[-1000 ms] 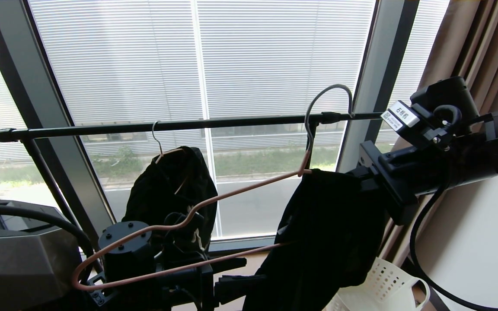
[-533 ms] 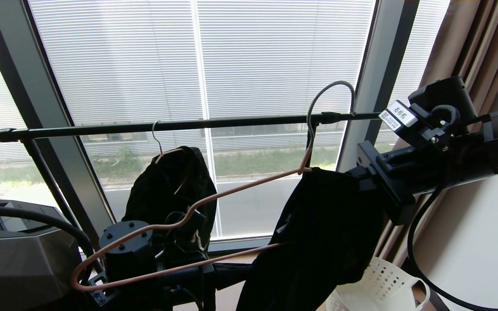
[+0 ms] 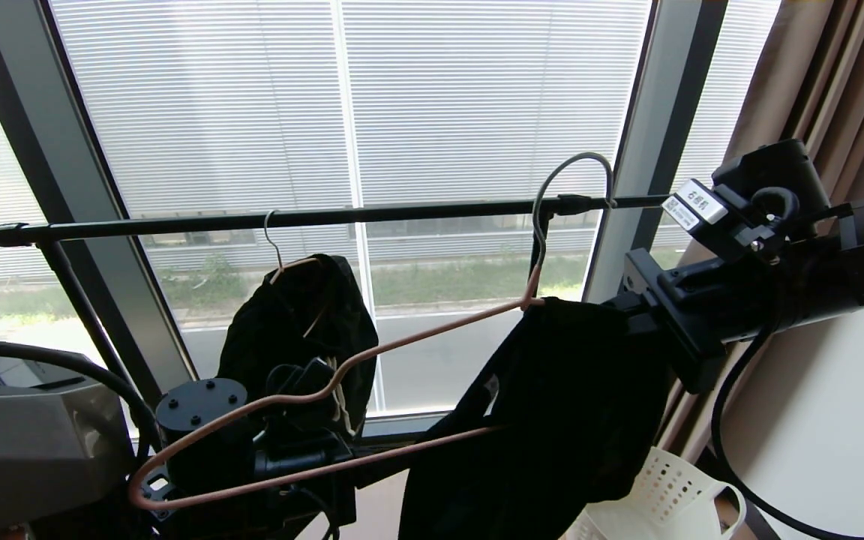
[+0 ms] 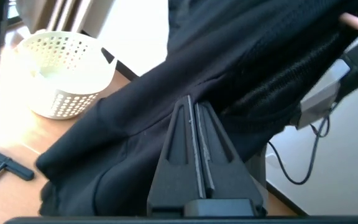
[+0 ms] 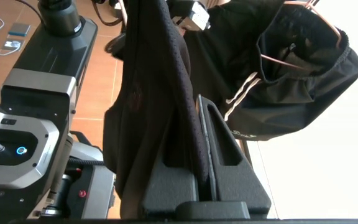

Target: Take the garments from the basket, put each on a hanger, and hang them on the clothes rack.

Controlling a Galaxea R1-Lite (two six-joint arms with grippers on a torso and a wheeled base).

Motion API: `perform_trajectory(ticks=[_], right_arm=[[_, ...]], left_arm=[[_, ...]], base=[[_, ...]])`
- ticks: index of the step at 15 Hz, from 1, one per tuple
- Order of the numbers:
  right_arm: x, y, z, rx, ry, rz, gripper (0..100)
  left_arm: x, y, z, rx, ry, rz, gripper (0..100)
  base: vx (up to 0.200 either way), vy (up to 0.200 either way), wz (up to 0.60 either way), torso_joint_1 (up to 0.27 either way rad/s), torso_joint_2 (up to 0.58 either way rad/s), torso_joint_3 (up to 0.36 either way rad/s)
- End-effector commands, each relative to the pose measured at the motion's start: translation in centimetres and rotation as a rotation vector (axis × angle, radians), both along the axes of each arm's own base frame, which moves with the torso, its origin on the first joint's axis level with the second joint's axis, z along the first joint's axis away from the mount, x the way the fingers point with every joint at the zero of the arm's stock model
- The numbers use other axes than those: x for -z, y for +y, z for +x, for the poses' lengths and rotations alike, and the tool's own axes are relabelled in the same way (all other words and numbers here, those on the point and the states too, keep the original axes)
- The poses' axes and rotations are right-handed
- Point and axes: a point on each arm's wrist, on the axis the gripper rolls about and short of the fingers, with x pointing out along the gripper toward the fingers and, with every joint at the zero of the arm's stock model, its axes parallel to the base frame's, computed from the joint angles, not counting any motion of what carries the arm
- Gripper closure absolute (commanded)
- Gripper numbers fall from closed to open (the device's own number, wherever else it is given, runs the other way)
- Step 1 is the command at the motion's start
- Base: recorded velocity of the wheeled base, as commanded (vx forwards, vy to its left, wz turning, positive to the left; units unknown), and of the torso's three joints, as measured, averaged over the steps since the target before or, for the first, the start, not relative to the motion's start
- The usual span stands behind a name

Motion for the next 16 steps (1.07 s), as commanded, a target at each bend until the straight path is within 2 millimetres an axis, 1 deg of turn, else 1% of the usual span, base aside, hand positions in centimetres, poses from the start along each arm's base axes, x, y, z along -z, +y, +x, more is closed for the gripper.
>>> perform_trajectory(ticks=[1,6,8,11,14,16], right_arm=[[0.3,-1.0,0.2,0.036,0.010,-0.005,100],[0.9,-2.3,0.4,0.084,0.027,-0.017,100],[1.1,-3.3,0.6,0.131,0.033,-0.029,100],[1.2,-4.5,1.0,0.182,0.034,-0.040,100],[1.6,-4.7,1.1,0.244,0.014,-0.097,100],[1.9,-4.8,1.2,0.265,-0.035,-0.093,100]], left_arm=[[-0.2,1.4,0.5,-0.053,0.000,0.000,100],[-1.2,2.7,0.7,-0.099,-0.036,-0.016,100],[-1.5,3.4,0.5,-0.124,-0.045,-0.016,100],[-1.8,3.8,0.0,-0.130,-0.054,-0.011,100],[-2.2,4.1,-0.2,-0.135,-0.068,-0.015,100],[-2.2,4.6,-0.1,-0.154,-0.066,-0.014,100]], base=[[0.000,0.000,0.00,0.000,0.00,0.000],[0.000,0.000,0.00,0.000,0.00,0.000],[0.000,0.000,0.00,0.000,0.00,0.000],[0.000,0.000,0.00,0.000,0.00,0.000],[0.000,0.000,0.00,0.000,0.00,0.000],[0.000,0.000,0.00,0.000,0.00,0.000]])
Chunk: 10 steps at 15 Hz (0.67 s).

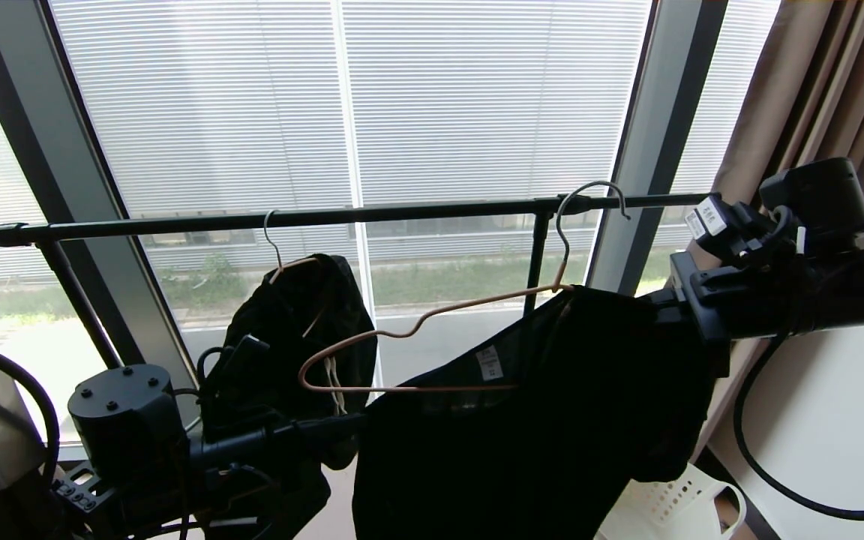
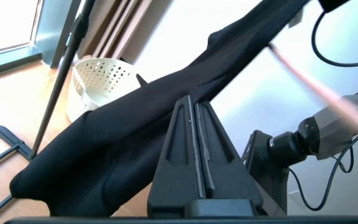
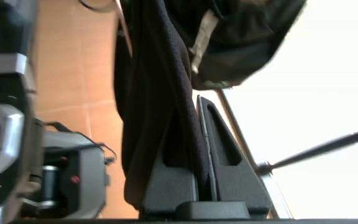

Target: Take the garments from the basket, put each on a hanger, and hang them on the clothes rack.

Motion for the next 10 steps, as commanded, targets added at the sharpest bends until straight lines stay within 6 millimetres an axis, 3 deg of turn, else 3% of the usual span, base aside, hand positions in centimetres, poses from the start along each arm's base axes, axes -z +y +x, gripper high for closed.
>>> perform_trajectory(ticks=[1,10], right_arm=[[0.4,-0.3,-0.2,0.013,0.002,-0.004,100],[0.8,-2.0,-0.3,0.161,-0.030,-0.086,100]], left_arm=[[-0.2,0.4,0.1,-0.016,-0.005,-0.002,100],[-0.1,1.4,0.4,-0.061,-0.002,-0.001,100]], base=[[0.000,0.000,0.00,0.000,0.00,0.000],[0.000,0.000,0.00,0.000,0.00,0.000]])
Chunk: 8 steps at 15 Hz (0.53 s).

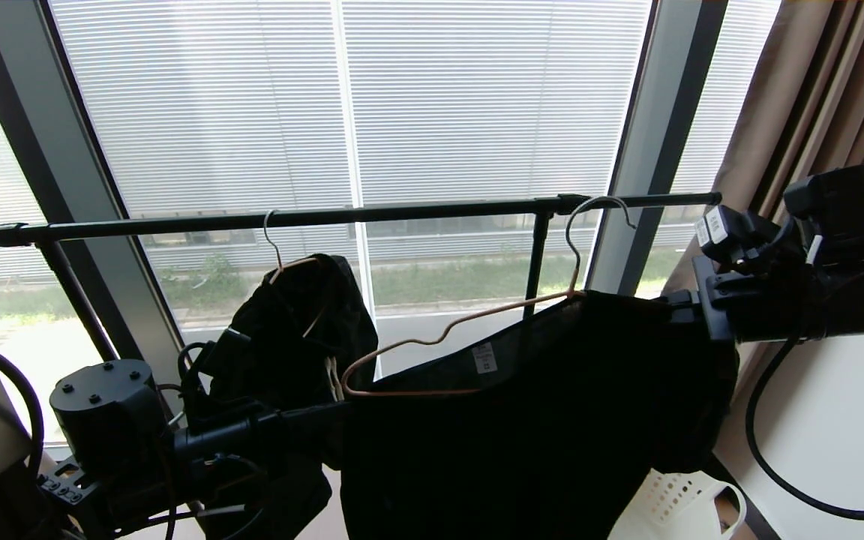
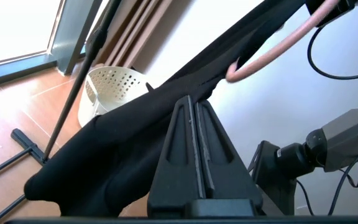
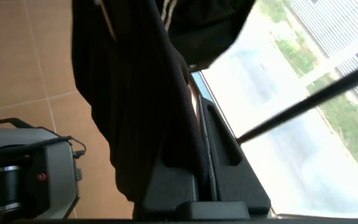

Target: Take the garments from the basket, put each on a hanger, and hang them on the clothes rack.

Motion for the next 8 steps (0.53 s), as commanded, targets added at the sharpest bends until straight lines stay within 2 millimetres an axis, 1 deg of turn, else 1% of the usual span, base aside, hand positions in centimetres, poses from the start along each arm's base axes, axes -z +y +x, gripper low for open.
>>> perform_trajectory(ticks=[1,3,5,8], right_arm=[[0.5,-0.1,-0.1,0.026,-0.021,-0.017,100],[0.9,-0.1,0.0,0.032,-0.050,-0.018,100],[1.4,-0.7,0.1,0.082,-0.064,-0.047,100],[1.5,-1.2,0.2,0.104,-0.072,-0.049,100]], left_arm=[[0.0,0.1,0.0,-0.005,0.002,0.000,100],[0.0,0.1,0.0,-0.005,-0.001,-0.001,100],[0.0,0.2,0.0,-0.008,-0.001,-0.001,100],[-0.2,0.5,0.1,-0.019,-0.007,-0.003,100]], base=[[0.000,0.000,0.00,0.000,0.00,0.000],[0.000,0.000,0.00,0.000,0.00,0.000],[0.000,0.000,0.00,0.000,0.00,0.000],[0.000,0.000,0.00,0.000,0.00,0.000]])
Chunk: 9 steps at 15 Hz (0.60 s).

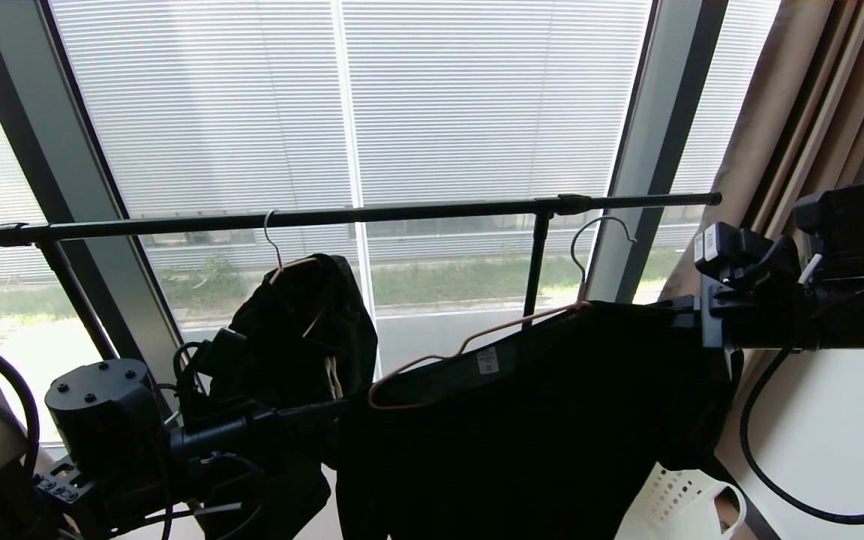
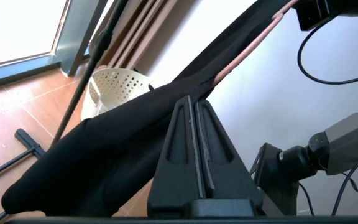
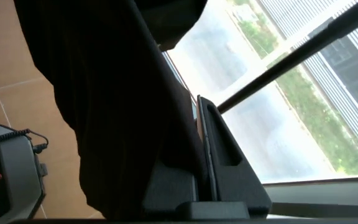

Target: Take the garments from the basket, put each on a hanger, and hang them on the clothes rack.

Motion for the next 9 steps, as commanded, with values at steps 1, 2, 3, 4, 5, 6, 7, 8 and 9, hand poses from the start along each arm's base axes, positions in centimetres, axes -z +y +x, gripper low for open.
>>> perform_trajectory(ticks=[1,2,3,4,5,6,7,8,9], right_arm=[[0.1,-0.4,0.1,0.014,-0.002,0.001,100],[0.0,-0.5,0.1,0.020,-0.009,0.003,100],[-0.1,-0.8,0.3,0.033,-0.020,0.011,100],[-0.2,-0.8,0.3,0.039,-0.023,0.016,100],[-0.3,-1.2,0.5,0.052,-0.037,0.019,100],[-0.3,-1.4,0.5,0.061,-0.040,0.018,100],[-0.4,-1.6,0.6,0.070,-0.047,0.020,100],[-0.5,-1.8,0.7,0.078,-0.057,0.020,100],[-0.5,-1.9,0.9,0.104,-0.067,0.003,100]], left_arm=[[-0.1,0.1,0.0,-0.005,-0.003,-0.001,100],[0.0,0.1,0.0,-0.005,-0.002,-0.001,100],[0.0,0.1,0.0,-0.005,-0.002,-0.001,100],[0.0,0.1,0.0,-0.005,-0.002,-0.001,100],[0.0,0.1,-0.1,-0.003,0.001,0.000,100],[0.0,0.1,-0.1,-0.005,0.004,0.001,100],[0.0,0.1,-0.1,-0.005,0.004,0.001,100],[0.0,0.1,-0.1,-0.003,0.004,0.001,100],[0.0,0.1,-0.1,-0.003,0.003,0.000,100]], base=[[0.000,0.000,0.00,0.000,0.00,0.000],[0.000,0.000,0.00,0.000,0.00,0.000],[0.000,0.000,0.00,0.000,0.00,0.000],[0.000,0.000,0.00,0.000,0.00,0.000],[0.000,0.000,0.00,0.000,0.00,0.000],[0.000,0.000,0.00,0.000,0.00,0.000],[0.000,0.000,0.00,0.000,0.00,0.000],[0.000,0.000,0.00,0.000,0.00,0.000],[0.000,0.000,0.00,0.000,0.00,0.000]])
